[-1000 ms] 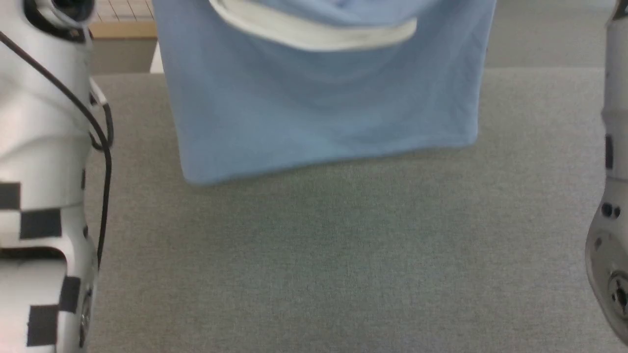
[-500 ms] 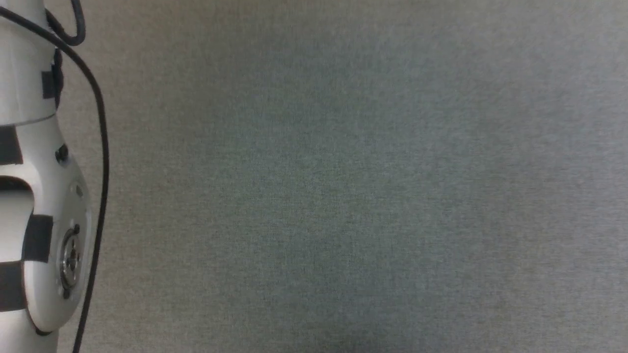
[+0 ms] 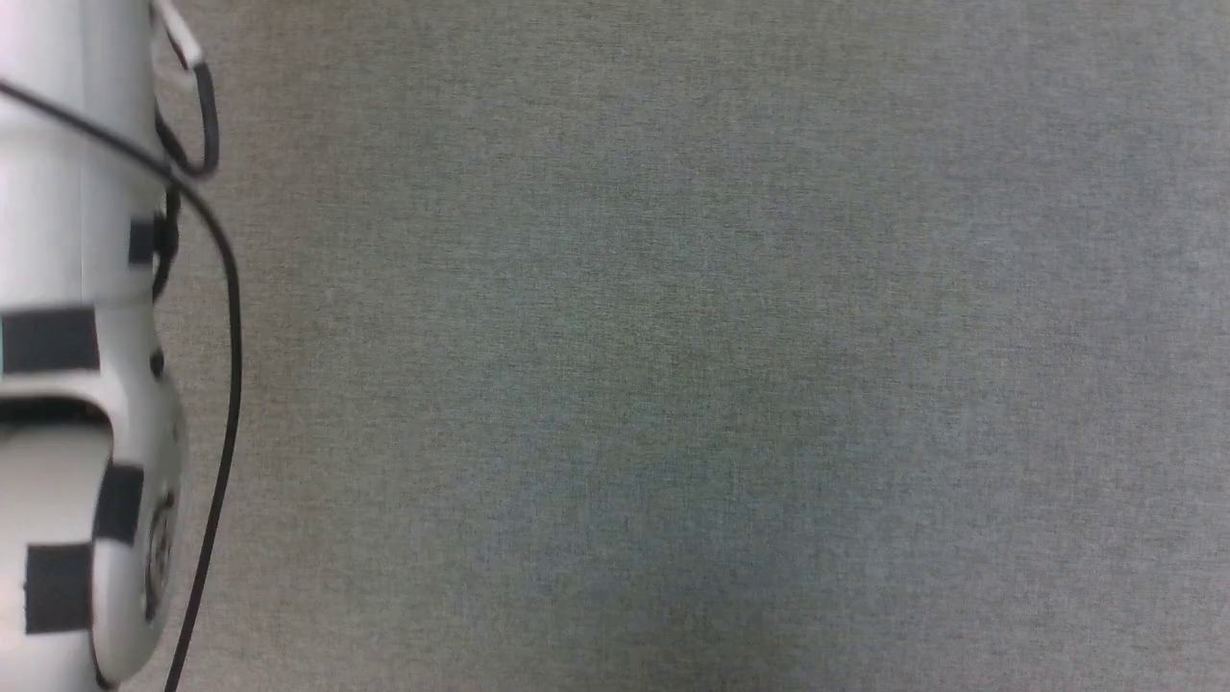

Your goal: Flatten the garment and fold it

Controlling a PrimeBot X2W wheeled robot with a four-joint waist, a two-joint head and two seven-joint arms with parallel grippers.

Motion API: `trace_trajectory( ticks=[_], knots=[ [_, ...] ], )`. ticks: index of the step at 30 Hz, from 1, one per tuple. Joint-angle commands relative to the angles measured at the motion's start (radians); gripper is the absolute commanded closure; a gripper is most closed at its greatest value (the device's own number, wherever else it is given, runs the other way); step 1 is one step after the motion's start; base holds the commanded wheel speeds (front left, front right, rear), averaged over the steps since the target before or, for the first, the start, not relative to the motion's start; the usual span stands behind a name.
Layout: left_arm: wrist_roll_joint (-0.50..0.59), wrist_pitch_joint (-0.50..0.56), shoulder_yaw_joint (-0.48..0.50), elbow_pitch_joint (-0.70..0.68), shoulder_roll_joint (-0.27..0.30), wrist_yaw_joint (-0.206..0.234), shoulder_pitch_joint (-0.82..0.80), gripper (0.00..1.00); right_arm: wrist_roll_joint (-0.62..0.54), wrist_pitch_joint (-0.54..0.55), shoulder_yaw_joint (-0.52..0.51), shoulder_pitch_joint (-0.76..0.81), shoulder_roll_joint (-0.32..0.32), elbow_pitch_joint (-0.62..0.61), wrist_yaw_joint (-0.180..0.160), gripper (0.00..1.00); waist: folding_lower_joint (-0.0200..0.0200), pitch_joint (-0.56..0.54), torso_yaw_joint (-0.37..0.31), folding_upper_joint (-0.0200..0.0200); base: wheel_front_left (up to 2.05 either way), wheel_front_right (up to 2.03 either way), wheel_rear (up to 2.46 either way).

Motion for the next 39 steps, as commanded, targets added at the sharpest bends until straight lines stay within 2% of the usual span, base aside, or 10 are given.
trace_trajectory(
  ticks=[1, 5, 8, 12, 17, 20, 26, 29, 32, 39],
  knots=[
    [-0.030, 0.014, -0.015, -0.040, 0.022, -0.007, 0.038, 1.00, 0.031, -0.020, 0.021, 0.025, -0.014, -0.002, -0.002, 1.00, -0.0003, -0.006, 0.002, 0.0000, 0.00, 0.00, 0.00],
    [-0.131, 0.080, -0.050, -0.188, 0.085, -0.007, 0.202, 1.00, 0.184, -0.048, 0.066, 0.135, -0.051, -0.057, -0.002, 1.00, -0.0003, -0.044, 0.009, 0.0000, 0.00, 0.00, 0.00],
    [-0.191, 0.143, -0.036, -0.314, 0.130, 0.001, 0.369, 1.00, 0.330, -0.004, 0.062, 0.268, -0.095, -0.171, -0.002, 1.00, -0.0003, -0.073, 0.016, 0.0000, 0.00, 0.00, 0.00],
    [-0.258, 0.234, -0.014, -0.508, 0.175, 0.074, 0.608, 1.00, 0.459, 0.098, 0.017, 0.491, -0.162, -0.393, -0.002, 1.00, -0.0003, -0.106, 0.016, 0.0000, 0.00, 0.00, 0.00],
    [-0.322, 0.275, 0.028, -0.754, 0.196, 0.169, 0.883, 1.00, 0.532, 0.226, -0.097, 0.778, -0.180, -0.684, -0.002, 1.00, -0.0003, -0.143, 0.014, 0.0000, 0.00, 0.00, 0.00],
    [-0.335, 0.290, 0.043, -0.855, 0.220, 0.207, 1.049, 1.00, 0.553, 0.302, -0.168, 0.950, -0.140, -0.840, -0.002, 1.00, -0.0003, -0.166, 0.012, 0.0000, 0.00, 0.00, 0.00],
    [-0.357, 0.274, 0.047, -0.934, 0.215, 0.228, 1.329, 1.00, 0.574, 0.402, -0.256, 1.252, -0.040, -1.028, -0.002, 1.00, -0.0003, -0.223, 0.020, 0.0000, 0.00, 0.00, 0.00],
    [-0.370, 0.245, 0.039, -0.923, 0.186, 0.224, 1.433, 1.00, 0.586, 0.429, -0.280, 1.371, 0.018, -1.058, -0.002, 1.00, -0.0003, -0.258, 0.026, 0.0000, 0.00, 0.00, 0.00],
    [-0.416, 0.252, 0.018, -0.903, 0.164, 0.197, 1.530, 1.00, 0.591, 0.451, -0.302, 1.484, 0.062, -1.069, -0.002, 1.00, -0.0003, -0.299, 0.034, 0.0000, 0.00, 0.00, 0.00],
    [-0.507, 0.318, 0.022, -0.870, 0.198, 0.171, 1.683, 1.00, 0.639, 0.549, -0.345, 1.719, 0.117, -1.056, -0.002, 1.00, -0.0003, -0.417, 0.055, 0.0000, 0.00, 0.00, 0.00]
  ],
)
